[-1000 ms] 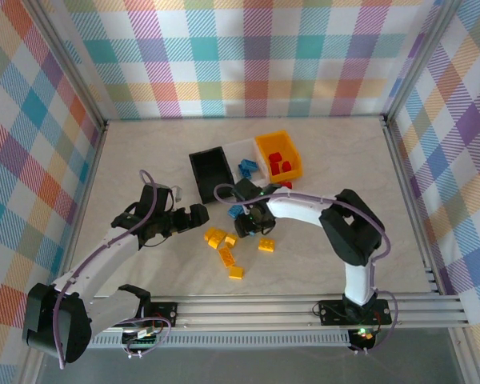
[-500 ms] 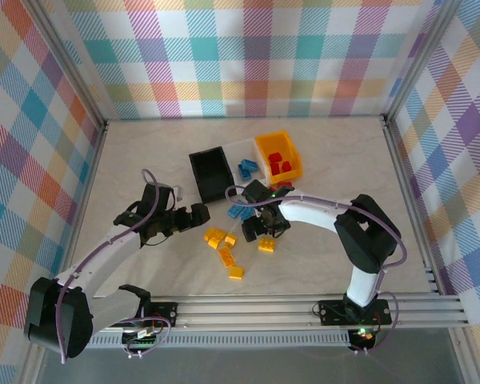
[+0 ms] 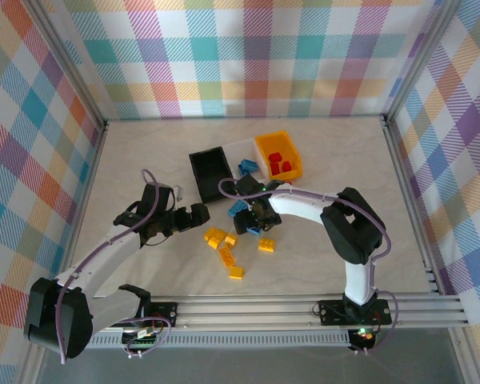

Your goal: Sort the legos into containers by color

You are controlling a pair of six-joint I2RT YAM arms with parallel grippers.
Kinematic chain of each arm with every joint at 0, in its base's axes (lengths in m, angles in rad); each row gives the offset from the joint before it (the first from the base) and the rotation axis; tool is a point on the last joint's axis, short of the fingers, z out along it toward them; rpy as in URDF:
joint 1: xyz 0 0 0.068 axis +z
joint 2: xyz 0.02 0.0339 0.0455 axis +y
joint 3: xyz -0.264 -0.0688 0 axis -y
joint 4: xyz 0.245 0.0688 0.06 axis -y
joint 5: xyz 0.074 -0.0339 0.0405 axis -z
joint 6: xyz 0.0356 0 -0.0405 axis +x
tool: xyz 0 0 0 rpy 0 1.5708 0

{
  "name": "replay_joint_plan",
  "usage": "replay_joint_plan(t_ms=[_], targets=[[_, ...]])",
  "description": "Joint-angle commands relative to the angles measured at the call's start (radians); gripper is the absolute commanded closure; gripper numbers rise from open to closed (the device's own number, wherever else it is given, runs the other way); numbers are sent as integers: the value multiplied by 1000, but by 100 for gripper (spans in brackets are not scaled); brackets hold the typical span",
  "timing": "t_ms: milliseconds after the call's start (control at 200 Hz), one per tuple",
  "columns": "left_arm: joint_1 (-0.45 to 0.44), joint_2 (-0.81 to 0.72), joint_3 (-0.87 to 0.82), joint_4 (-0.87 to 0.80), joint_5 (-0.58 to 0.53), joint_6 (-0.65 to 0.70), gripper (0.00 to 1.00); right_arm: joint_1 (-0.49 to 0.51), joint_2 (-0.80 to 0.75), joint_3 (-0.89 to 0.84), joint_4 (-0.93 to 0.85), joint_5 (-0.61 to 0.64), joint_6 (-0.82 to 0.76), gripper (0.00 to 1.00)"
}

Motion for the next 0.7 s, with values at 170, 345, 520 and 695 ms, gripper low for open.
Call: replay_joint_plan(t_ms=[170, 345, 520, 695], targets=[[12, -23, -20, -20, -8, 27, 1, 16, 21, 23, 9, -19, -1, 15], [12, -29, -17, -24, -8, 28, 1, 23, 31, 34, 22, -22, -47, 31], [14, -44, -22, -34, -14, 27, 1, 29, 26, 24, 22, -19, -55, 45], [13, -42, -19, -31, -12, 24, 1, 36, -19, -14, 22, -18, -56, 55]])
